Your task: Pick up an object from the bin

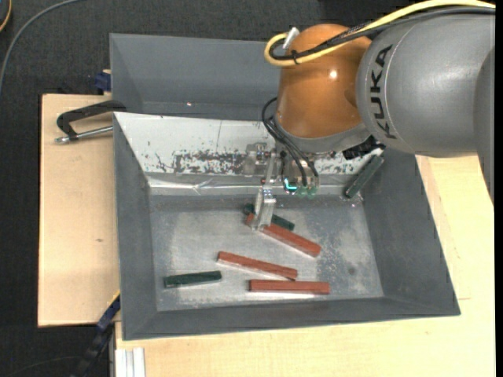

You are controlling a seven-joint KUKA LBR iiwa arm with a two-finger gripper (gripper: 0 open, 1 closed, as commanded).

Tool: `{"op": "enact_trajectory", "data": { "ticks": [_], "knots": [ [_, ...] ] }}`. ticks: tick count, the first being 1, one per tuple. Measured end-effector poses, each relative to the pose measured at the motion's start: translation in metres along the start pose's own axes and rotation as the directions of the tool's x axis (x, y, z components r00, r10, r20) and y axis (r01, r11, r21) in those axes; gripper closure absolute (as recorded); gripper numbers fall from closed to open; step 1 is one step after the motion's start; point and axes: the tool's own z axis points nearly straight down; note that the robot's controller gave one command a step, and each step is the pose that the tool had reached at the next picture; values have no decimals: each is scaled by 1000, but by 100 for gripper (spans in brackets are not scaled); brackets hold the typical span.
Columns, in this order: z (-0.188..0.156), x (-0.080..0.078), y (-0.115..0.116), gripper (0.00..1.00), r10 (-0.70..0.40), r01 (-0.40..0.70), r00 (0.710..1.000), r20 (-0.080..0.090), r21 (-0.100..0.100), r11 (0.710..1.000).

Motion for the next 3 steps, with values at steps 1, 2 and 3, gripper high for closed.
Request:
{"op": "enact_trajectory", "data": {
  "ticks": [1, 2, 3],
  "knots": [
    [80, 23, -67, 0, -251, 251, 968, -2, 0, 968],
    [121, 0, -90, 0, -333, 333, 943, 4, 2, 943],
    [119, 0, -89, 100, -334, 334, 943, 5, 1, 943]
  ]
}}
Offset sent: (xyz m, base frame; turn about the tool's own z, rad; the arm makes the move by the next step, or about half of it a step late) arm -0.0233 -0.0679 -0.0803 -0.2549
